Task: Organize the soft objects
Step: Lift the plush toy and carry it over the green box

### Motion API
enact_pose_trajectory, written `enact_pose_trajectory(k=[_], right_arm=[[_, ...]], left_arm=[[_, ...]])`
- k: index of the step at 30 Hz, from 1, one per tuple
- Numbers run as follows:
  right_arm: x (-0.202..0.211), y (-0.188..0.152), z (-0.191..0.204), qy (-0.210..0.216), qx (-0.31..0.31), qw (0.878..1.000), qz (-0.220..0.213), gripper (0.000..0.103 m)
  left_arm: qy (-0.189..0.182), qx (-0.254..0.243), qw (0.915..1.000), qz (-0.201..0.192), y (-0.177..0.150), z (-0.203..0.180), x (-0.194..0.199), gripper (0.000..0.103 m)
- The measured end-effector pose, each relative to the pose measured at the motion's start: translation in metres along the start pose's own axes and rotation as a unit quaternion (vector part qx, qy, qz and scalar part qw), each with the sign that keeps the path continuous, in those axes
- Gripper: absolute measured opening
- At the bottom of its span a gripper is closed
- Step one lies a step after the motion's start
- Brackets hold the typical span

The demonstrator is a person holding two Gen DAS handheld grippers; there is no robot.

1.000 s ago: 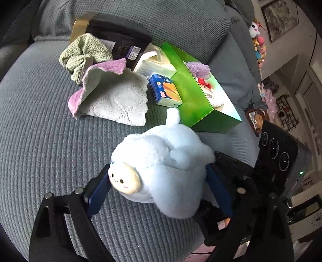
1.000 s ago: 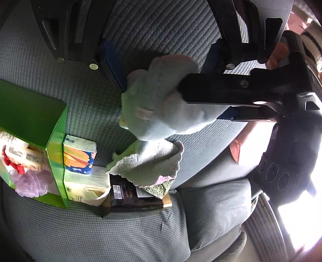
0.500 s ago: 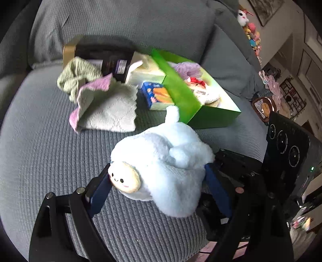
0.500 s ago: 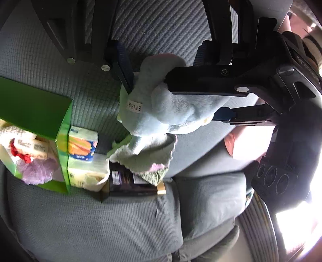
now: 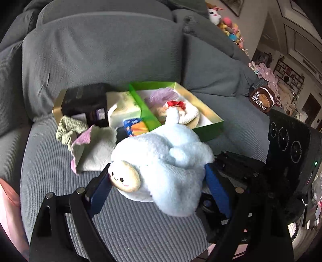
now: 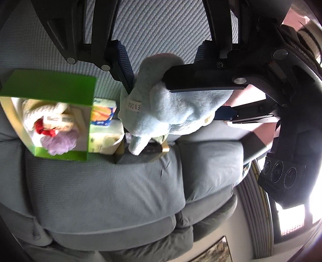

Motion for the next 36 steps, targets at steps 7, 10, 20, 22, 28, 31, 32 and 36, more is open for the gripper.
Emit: enact_pose_trajectory(k=[7, 10, 20, 22, 28, 31, 32, 36], right_arm=[[0.025, 0.012, -0.016, -0.009, -0.017, 0.999, -0.035, 0.056], [0.037, 0.017, -0.024, -0.014, -0.024, 0.998, -0.051, 0.056], [0.067, 0.029, -0.058, -0.037, -0.041, 0.995, -0.087, 0.056], [0.069, 0.03, -0.063, -0.041, -0.043, 0.994, -0.091, 0.056], [0.076, 0.042, -0.078, -0.053, -0.046, 0.993, -0.098, 0.056], [0.081, 0.055, -0.087, -0.059, -0.046, 0.992, -0.103, 0.056], [0.084, 0.062, -0.09, -0.062, -0.047, 0.991, -0.107, 0.056], [0.091, 0.084, -0.102, -0.068, -0.052, 0.99, -0.116, 0.056]], left_arm=[[0.007, -0.029, 0.9995, -0.013, 0.02, -0.024, 0.006, 0.087], [0.007, -0.04, 0.999, -0.02, 0.031, -0.035, 0.006, 0.087], [0.007, -0.07, 0.997, -0.032, 0.057, -0.066, -0.003, 0.087], [0.004, -0.074, 0.9967, -0.033, 0.062, -0.07, -0.006, 0.087], [-0.005, -0.079, 0.9964, -0.033, 0.082, -0.077, -0.01, 0.087], [-0.005, -0.083, 0.9957, -0.039, 0.1, -0.081, -0.008, 0.087], [-0.006, -0.085, 0.9955, -0.041, 0.106, -0.083, -0.007, 0.087], [-0.011, -0.085, 0.9953, -0.045, 0.135, -0.088, -0.004, 0.087]])
Point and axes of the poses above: each gripper's, at about its wrist camera, not at the fingertips, and x roughly against the way its jaws point, z to its left, y to its top, the point moved 9 cm from there along -x, roughly the way its jaws point, and after that the axes turned 9 degrees about z, right-handed, at the moved point
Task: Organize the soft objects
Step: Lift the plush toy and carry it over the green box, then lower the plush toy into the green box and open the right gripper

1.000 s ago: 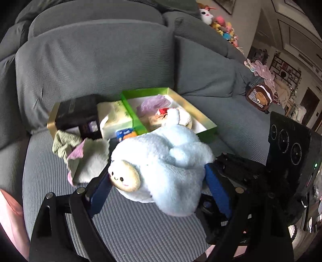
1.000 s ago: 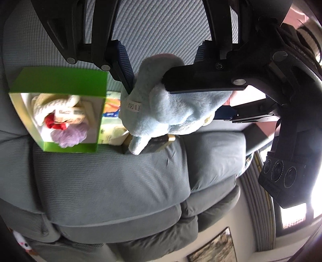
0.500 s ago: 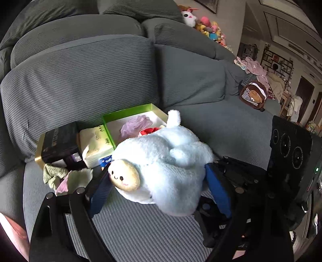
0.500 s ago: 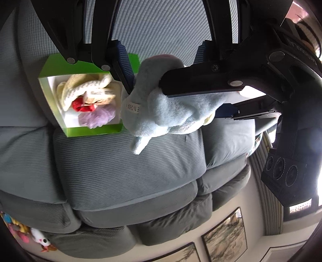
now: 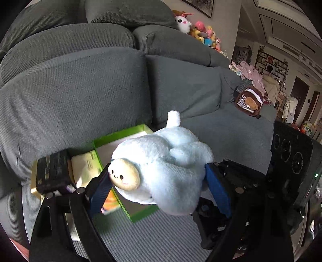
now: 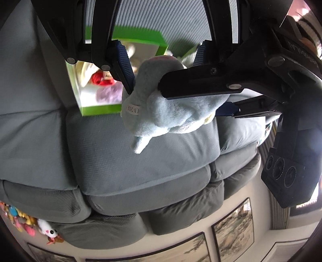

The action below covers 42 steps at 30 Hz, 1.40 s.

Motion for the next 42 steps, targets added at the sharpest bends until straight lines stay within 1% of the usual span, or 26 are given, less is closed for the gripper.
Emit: enact_pose_trajectory(k=[2, 6, 11, 15, 20, 24, 26, 31, 42], right_arm=[[0.001, 0.015, -0.005, -0.002, -0.002, 1.0, -0.009, 0.056], [0.0, 0.033, -0.015, -0.002, -0.006, 1.0, -0.019, 0.056], [-0.012, 0.04, -0.03, -0.005, -0.012, 1.0, -0.008, 0.056], [-0.029, 0.035, -0.045, -0.011, -0.021, 1.0, 0.01, 0.056], [-0.053, 0.021, -0.064, -0.016, -0.032, 0.999, 0.037, 0.056], [-0.069, 0.009, -0.075, -0.017, -0.041, 0.998, 0.055, 0.056], [-0.077, 0.006, -0.08, -0.019, -0.044, 0.997, 0.063, 0.056], [-0.092, 0.0, -0.087, -0.022, -0.049, 0.995, 0.08, 0.056], [-0.112, -0.008, -0.096, -0.027, -0.056, 0.993, 0.1, 0.056]], left_arm=[[0.003, -0.008, 0.9999, -0.006, 0.014, -0.002, 0.001, 0.087], [0.005, -0.012, 0.9999, -0.011, 0.032, -0.001, -0.003, 0.087], [-0.004, 0.007, 1.0, -0.003, 0.04, 0.006, -0.023, 0.087], [0.0, 0.022, 0.9997, 0.007, 0.037, 0.013, -0.046, 0.087], [-0.004, 0.04, 0.9986, 0.033, 0.027, 0.021, -0.078, 0.087], [0.003, 0.044, 0.9976, 0.054, 0.019, 0.027, -0.1, 0.087], [0.0, 0.054, 0.9966, 0.062, 0.017, 0.029, -0.109, 0.087], [-0.008, 0.072, 0.9948, 0.072, 0.013, 0.038, -0.122, 0.087], [-0.017, 0.089, 0.9921, 0.087, 0.007, 0.048, -0.139, 0.087]])
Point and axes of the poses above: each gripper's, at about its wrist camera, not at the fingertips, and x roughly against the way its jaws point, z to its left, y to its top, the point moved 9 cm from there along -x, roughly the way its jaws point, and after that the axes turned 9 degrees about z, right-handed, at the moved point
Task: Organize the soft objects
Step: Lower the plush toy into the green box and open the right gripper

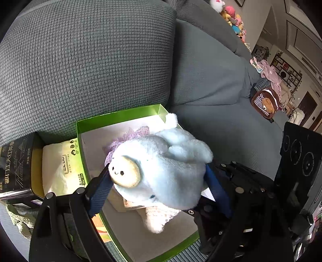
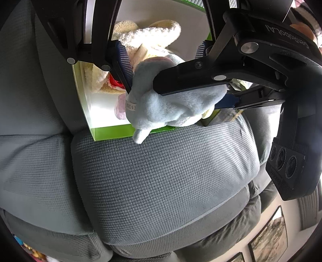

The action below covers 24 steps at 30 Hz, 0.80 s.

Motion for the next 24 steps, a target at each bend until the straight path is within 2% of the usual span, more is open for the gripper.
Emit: enact_pose_trajectory(k=[11, 22, 24], right_arm=[[-0.025, 0.002, -0.008, -0.015, 0.002, 0.999, 0.036, 0.056], [-0.034, 0.0, -0.014, -0.023, 0.001, 0.999, 0.047, 0.056], [-0.035, 0.0, -0.014, -0.023, -0.001, 0.998, 0.05, 0.056]], left_arm=[[-0.002, 0.016, 0.9997, 0.018, -0.001, 0.016, -0.017, 0.087], [-0.005, 0.019, 0.9995, 0.026, 0.001, 0.018, -0.029, 0.088], [-0.002, 0.022, 0.9994, 0.027, 0.002, 0.02, -0.03, 0.09]])
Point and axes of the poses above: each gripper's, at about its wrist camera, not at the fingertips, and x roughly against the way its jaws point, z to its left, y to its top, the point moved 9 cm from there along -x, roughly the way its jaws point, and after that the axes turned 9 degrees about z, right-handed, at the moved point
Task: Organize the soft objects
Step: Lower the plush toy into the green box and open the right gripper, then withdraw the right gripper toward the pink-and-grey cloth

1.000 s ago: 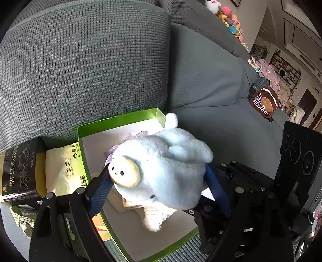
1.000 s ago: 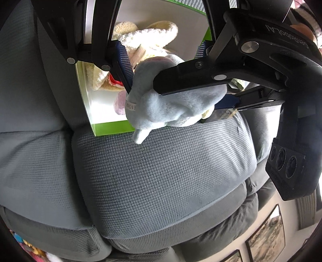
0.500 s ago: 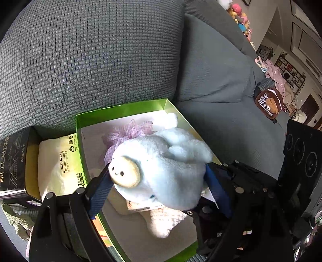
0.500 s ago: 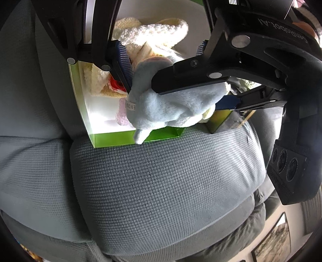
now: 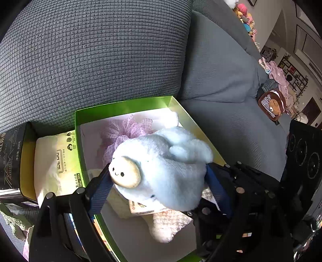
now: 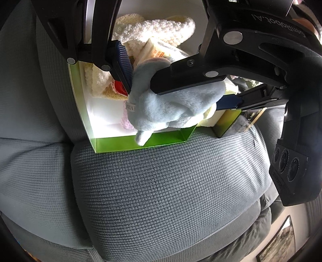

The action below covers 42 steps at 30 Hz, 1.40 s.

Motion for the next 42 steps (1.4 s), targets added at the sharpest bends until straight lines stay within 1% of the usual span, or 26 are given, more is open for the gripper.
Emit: enact_pose_trajectory(k=[2, 4, 5, 6, 7, 9, 15, 19, 21, 24, 25, 28, 32, 33, 34, 36, 40, 42], right_arm=[[-0.001, 0.0, -0.001, 0.0, -0.002, 1.0, 0.002, 0.056], [-0.001, 0.0, -0.002, -0.003, -0.001, 1.0, 0.003, 0.056], [0.0, -0.001, -0.002, -0.004, -0.001, 1.0, 0.003, 0.056], [0.0, -0.001, -0.002, -0.006, -0.001, 1.0, 0.006, 0.059], [0.001, -0.002, -0.003, -0.01, -0.002, 1.0, 0.008, 0.063], [0.003, -0.003, -0.006, -0.024, -0.003, 1.0, 0.01, 0.064], [0.014, -0.013, -0.013, -0.04, -0.008, 0.999, 0.014, 0.065], [0.028, -0.023, -0.015, -0.056, -0.014, 0.998, 0.008, 0.065], [0.038, -0.028, -0.013, -0.059, -0.013, 0.998, -0.002, 0.066], [0.056, -0.036, -0.007, -0.06, -0.015, 0.998, -0.019, 0.075], [0.062, -0.039, -0.006, -0.06, -0.016, 0.998, -0.026, 0.077], [0.08, -0.047, 0.001, -0.063, -0.017, 0.997, -0.039, 0.077], [0.105, -0.06, 0.015, -0.081, -0.006, 0.995, -0.054, 0.077], [0.11, -0.062, 0.019, -0.083, -0.003, 0.995, -0.058, 0.079], [0.115, -0.064, 0.023, -0.084, -0.001, 0.995, -0.062, 0.084], [0.124, -0.068, 0.031, -0.083, -0.003, 0.994, -0.07, 0.091], [0.139, -0.08, 0.05, -0.073, -0.002, 0.994, -0.079, 0.092], [0.142, -0.086, 0.061, -0.085, 0.009, 0.993, -0.077, 0.092]], left_arm=[[-0.002, 0.004, 1.0, 0.004, -0.001, 0.001, -0.002, 0.092], [0.001, 0.005, 1.0, 0.005, -0.001, 0.001, -0.002, 0.096], [0.006, 0.005, 1.0, 0.006, -0.002, 0.002, -0.002, 0.099], [0.008, 0.005, 0.9999, 0.007, -0.002, 0.002, -0.002, 0.102], [0.008, 0.006, 0.9999, 0.008, -0.003, 0.003, -0.001, 0.102], [0.008, 0.01, 0.9999, 0.01, -0.004, 0.005, 0.0, 0.102], [0.018, 0.01, 0.9998, 0.007, -0.01, 0.012, 0.012, 0.102], [0.02, 0.005, 0.9998, -0.001, -0.014, 0.011, 0.025, 0.102], [0.03, -0.001, 0.9995, -0.012, -0.017, 0.009, 0.035, 0.102], [0.04, -0.011, 0.9987, -0.028, -0.022, 0.006, 0.051, 0.102], [0.042, -0.015, 0.9985, -0.033, -0.026, 0.004, 0.058, 0.102], [0.054, -0.029, 0.9969, -0.049, -0.036, -0.002, 0.075, 0.102], [0.061, -0.044, 0.9948, -0.068, -0.053, -0.008, 0.101, 0.102], [0.059, -0.046, 0.9946, -0.072, -0.058, -0.009, 0.108, 0.102], [0.056, -0.046, 0.9944, -0.078, -0.063, -0.011, 0.115, 0.102], [0.055, -0.048, 0.9929, -0.094, -0.071, -0.014, 0.13, 0.102], [0.063, -0.048, 0.9896, -0.12, -0.09, -0.017, 0.156, 0.102], [0.068, -0.043, 0.9882, -0.13, -0.1, -0.014, 0.167, 0.102]])
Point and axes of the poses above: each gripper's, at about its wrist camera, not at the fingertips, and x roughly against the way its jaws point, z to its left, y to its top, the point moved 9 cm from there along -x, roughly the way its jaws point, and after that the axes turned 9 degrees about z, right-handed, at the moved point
